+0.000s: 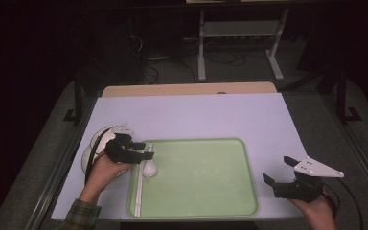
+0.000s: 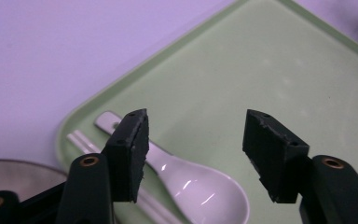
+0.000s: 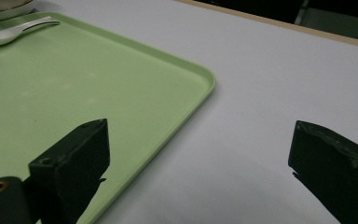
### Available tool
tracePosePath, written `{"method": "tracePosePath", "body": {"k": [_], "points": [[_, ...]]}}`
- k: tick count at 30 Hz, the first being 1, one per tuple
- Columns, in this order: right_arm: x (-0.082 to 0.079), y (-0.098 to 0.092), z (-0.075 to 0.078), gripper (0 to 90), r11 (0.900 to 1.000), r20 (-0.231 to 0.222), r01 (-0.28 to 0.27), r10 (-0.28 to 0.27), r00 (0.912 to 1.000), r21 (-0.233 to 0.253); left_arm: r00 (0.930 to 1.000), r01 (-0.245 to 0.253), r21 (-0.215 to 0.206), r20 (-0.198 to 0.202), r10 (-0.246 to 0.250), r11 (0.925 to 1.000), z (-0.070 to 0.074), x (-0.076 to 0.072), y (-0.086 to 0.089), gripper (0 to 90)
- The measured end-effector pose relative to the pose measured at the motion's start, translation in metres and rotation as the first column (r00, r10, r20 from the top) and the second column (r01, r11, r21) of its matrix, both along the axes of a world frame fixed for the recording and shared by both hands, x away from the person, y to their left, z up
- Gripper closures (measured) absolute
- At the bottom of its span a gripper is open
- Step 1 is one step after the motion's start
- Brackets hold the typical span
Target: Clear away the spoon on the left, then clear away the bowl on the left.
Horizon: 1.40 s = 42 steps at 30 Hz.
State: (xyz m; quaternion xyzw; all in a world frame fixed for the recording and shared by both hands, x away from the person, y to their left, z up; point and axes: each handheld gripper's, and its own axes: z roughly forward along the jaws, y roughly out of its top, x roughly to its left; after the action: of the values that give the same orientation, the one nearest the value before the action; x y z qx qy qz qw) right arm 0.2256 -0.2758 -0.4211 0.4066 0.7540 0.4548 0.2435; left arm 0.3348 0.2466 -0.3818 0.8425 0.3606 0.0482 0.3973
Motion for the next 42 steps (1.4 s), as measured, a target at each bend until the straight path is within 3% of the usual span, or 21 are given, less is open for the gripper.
{"method": "tracePosePath", "body": {"k": [11, 25, 33, 42], "points": [[0.001, 0.001, 0.0, 4.4, 1.0, -0.002, 0.0, 0.0, 1.0, -0.001, 0.9952, -0.097, 0.017, 0.014, 0.097, 0.9951, 0.017, 0.002, 0.04, 25.3], [0.001, 0.001, 0.0, 4.4, 1.0, -0.002, 0.001, -0.001, 1.0, -0.001, 0.9791, -0.202, 0.077, 0.034, 0.2, 0.9763, 0.022, 0.002, 0.077, 17.9], [0.0, 0.001, 0.0, 4.4, 1.0, -0.001, 0.0, 0.0, 1.0, 0.0, 0.9623, -0.271, 0.075, 0.035, 0.27, 0.9595, 0.019, 0.004, 0.101, 17.9], [0.001, 0.001, 0.0, 4.4, 1.0, -0.002, 0.0, 0.0, 1.0, -0.003, 0.9298, -0.368, 0.099, 0.04, 0.366, 0.9245, 0.011, 0.007, 0.129, 18.2]]}}
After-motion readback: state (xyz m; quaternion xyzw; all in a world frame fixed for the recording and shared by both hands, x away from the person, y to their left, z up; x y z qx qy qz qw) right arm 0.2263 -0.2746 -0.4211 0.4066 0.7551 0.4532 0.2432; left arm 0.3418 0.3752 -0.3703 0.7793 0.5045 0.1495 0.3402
